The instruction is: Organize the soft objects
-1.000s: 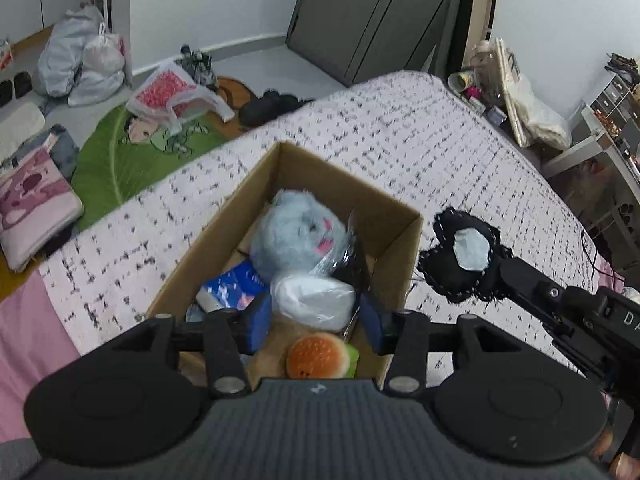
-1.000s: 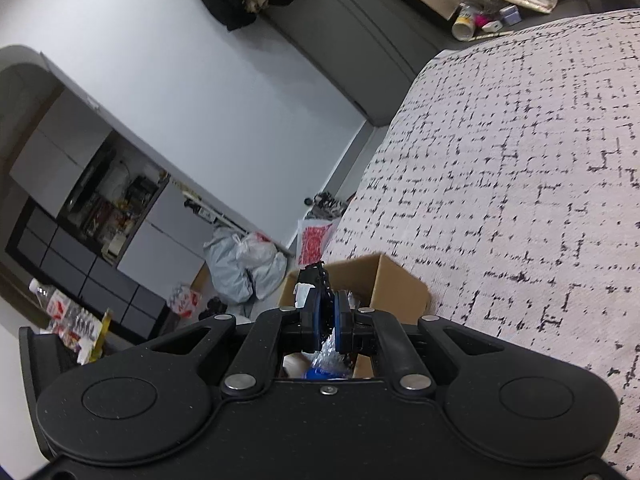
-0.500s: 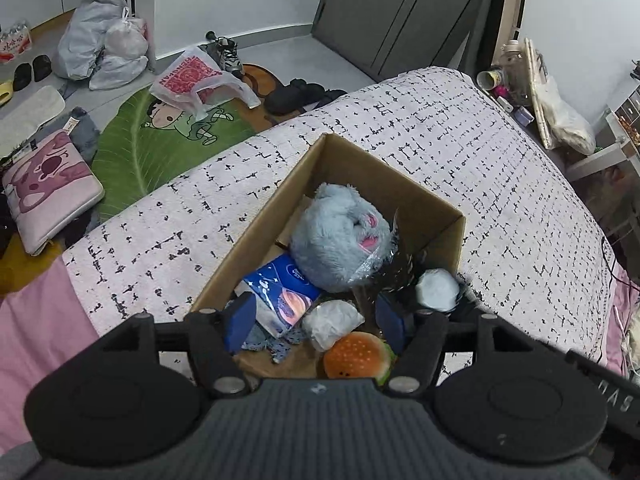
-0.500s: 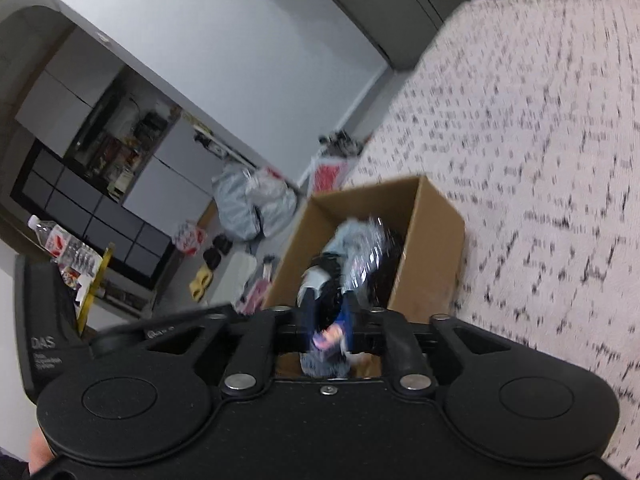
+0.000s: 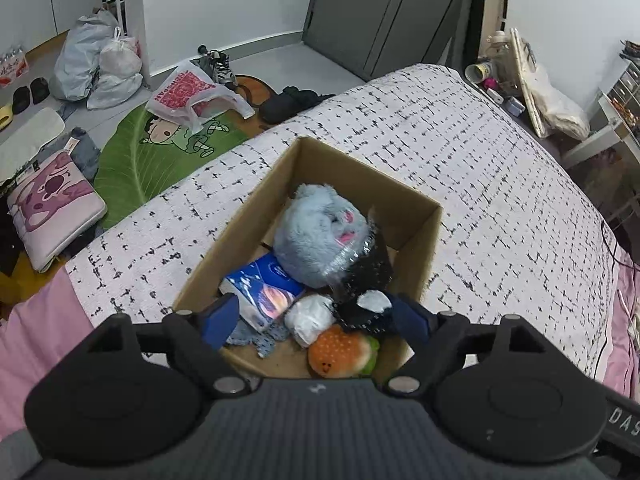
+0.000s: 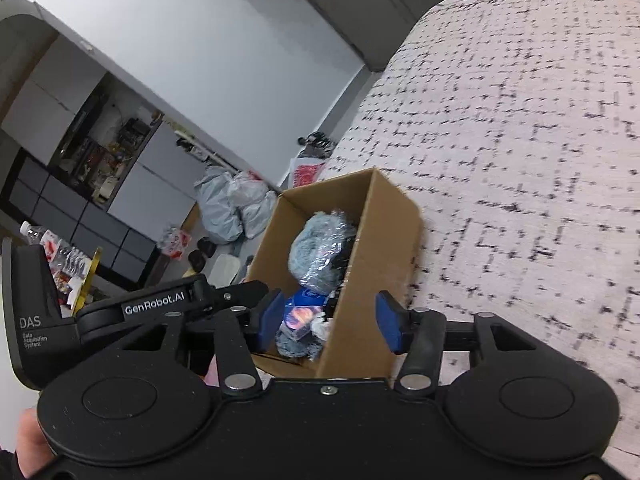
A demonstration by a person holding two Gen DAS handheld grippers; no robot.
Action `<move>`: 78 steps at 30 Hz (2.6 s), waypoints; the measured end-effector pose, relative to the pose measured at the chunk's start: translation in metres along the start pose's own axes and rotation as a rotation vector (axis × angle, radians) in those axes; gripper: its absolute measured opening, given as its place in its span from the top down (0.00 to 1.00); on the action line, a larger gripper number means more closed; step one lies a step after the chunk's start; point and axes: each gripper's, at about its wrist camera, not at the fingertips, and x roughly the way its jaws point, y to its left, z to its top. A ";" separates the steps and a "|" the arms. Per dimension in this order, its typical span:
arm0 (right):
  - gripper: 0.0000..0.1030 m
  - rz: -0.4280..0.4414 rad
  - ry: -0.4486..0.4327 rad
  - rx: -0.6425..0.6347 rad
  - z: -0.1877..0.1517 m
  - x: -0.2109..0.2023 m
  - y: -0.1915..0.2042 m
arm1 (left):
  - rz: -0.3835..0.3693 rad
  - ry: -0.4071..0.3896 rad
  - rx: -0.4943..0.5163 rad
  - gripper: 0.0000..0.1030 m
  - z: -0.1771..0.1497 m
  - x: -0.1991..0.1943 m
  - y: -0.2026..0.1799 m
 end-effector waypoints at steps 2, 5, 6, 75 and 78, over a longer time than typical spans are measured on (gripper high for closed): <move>0.49 -0.005 -0.014 0.004 0.002 -0.009 -0.002 | 0.002 -0.001 0.016 0.16 -0.004 -0.003 -0.006; 0.45 -0.022 -0.034 0.006 0.003 -0.022 -0.005 | -0.008 -0.006 0.042 0.11 -0.009 -0.010 -0.014; 0.41 -0.026 -0.041 0.007 0.004 -0.025 -0.006 | -0.012 -0.006 0.051 0.09 -0.011 -0.012 -0.018; 0.00 -0.329 -0.127 -0.225 -0.075 -0.193 0.090 | -0.076 -0.235 0.339 0.01 -0.100 -0.208 -0.034; 0.00 -0.331 -0.134 -0.232 -0.078 -0.197 0.092 | -0.079 -0.247 0.348 0.01 -0.103 -0.214 -0.037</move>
